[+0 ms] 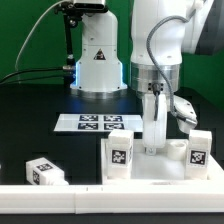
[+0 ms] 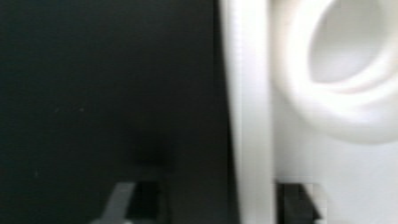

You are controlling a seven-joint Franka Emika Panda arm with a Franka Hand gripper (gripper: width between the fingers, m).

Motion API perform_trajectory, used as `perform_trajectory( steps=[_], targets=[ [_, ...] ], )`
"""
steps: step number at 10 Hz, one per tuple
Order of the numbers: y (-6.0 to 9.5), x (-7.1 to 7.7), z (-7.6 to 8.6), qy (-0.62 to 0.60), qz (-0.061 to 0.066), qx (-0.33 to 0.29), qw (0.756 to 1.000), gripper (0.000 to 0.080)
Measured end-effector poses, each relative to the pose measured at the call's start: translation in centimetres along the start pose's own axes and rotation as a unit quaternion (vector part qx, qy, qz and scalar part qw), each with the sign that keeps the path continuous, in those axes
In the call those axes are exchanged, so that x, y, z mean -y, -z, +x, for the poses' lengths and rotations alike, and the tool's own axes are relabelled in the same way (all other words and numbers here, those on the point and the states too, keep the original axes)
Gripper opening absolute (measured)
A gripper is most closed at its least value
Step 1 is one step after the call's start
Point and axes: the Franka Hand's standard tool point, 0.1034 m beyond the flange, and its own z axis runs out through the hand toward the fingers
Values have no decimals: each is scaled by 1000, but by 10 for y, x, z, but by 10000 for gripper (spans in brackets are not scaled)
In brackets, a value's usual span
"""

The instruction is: Assemble square table

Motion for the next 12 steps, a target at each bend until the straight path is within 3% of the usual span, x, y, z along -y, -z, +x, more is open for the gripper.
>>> perform_trajectory(
  steps=[1, 4, 7, 11, 12],
  targets=[
    [0, 1, -1, 3, 2, 0, 1000, 62],
    [8, -3, 8, 38, 4, 1, 999, 56],
    [19, -33, 51, 210, 5, -12, 978, 54],
    [16, -34, 59, 318, 1, -24, 948, 54],
    [18, -31, 70, 363, 0, -26, 932, 56]
  ],
)
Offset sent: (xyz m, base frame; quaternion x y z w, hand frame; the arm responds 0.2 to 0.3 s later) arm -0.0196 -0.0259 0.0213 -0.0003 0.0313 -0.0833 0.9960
